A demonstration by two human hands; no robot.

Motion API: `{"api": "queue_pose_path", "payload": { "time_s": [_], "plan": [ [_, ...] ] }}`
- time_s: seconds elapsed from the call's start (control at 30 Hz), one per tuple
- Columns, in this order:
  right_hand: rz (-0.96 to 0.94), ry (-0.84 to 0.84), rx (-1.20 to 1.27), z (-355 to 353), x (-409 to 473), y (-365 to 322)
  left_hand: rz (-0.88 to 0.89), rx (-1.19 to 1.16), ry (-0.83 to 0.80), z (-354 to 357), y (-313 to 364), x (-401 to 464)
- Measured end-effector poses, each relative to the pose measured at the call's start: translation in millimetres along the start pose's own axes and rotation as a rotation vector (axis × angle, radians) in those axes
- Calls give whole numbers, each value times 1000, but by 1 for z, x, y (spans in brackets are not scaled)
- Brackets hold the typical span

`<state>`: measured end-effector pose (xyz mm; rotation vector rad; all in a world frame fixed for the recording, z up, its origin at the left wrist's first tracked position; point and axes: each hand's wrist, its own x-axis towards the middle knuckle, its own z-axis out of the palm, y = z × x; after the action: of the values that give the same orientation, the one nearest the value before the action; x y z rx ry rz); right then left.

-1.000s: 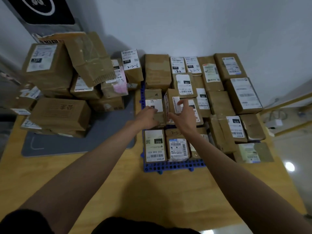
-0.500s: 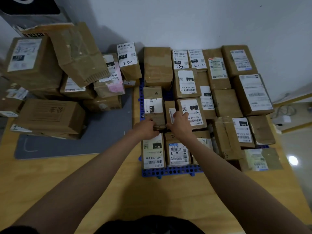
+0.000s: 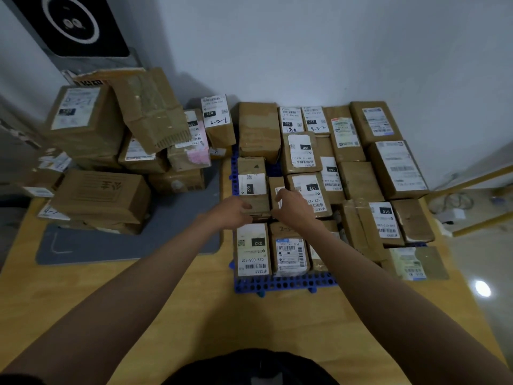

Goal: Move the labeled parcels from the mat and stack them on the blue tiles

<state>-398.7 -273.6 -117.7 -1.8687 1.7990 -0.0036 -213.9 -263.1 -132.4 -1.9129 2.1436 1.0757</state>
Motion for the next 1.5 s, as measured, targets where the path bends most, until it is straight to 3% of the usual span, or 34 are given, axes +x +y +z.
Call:
{"api": "queue_pose_path", "payload": {
  "time_s": [0.2, 0.4, 0.73, 0.93, 1.1, 1.3, 1.5],
  "plan": [
    [-184, -236, -67, 7, -18, -30, -41, 17, 33, -27, -19, -48],
    [-375, -356, -210, 19, -37, -74, -83, -16, 73, -47, -55, -93],
    [-346, -397, -105, 55, -57, -153, -181, -85, 184, -59, -141, -159],
    [-340, -361, -44, 83, -60, -199, -335, -153, 380, -74, -200, -190],
    [-261, -337, 163, 103, -57, -235, -440, -129, 488, -89, -246, -202],
    [-139, -387, 374, 119, -41, -270, -462, -420, 577, -95, -272, -191],
    [-63, -382, 470, 124, -20, -288, -411, -598, 539, -99, -279, -177]
  ]
}}
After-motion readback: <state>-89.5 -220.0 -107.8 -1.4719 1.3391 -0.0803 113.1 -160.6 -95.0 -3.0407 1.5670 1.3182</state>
